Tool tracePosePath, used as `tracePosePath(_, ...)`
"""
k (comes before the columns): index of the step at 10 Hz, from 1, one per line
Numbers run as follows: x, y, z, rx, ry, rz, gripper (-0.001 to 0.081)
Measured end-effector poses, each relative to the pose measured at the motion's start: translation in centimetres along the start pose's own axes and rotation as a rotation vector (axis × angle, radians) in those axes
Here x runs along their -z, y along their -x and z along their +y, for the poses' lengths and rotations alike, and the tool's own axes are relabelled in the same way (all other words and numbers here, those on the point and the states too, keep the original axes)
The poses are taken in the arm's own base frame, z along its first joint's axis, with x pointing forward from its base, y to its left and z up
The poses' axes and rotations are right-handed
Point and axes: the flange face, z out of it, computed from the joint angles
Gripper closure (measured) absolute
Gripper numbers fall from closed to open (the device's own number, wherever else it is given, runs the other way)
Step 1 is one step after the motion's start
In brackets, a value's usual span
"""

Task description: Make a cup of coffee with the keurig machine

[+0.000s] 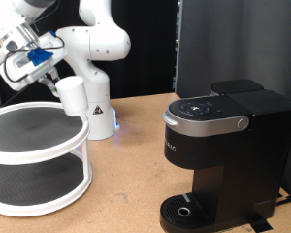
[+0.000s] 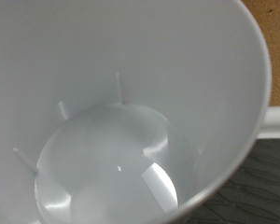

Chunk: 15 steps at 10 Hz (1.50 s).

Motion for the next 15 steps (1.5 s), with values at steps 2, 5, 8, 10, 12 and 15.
tracePosePath(2,1.5,-0.7,-1.6,0.013,-0.018,0.004,0.0739)
tracePosePath(5,2.4,-0.9,-2.6,0.040,-0.033,-0.014,0.0739)
tracePosePath(8,2.0,-1.6,-3.1,-0.014,-0.046,0.006,0.0739)
tracePosePath(10,1.1,-3.4,-4.6,-0.012,-0.040,0.045,0.0739)
tracePosePath(12,-0.1,-5.5,-6.4,0.004,-0.018,0.078,0.0739)
tracePosePath(15,-2.5,-8.4,-8.5,0.033,0.027,0.091,0.0739)
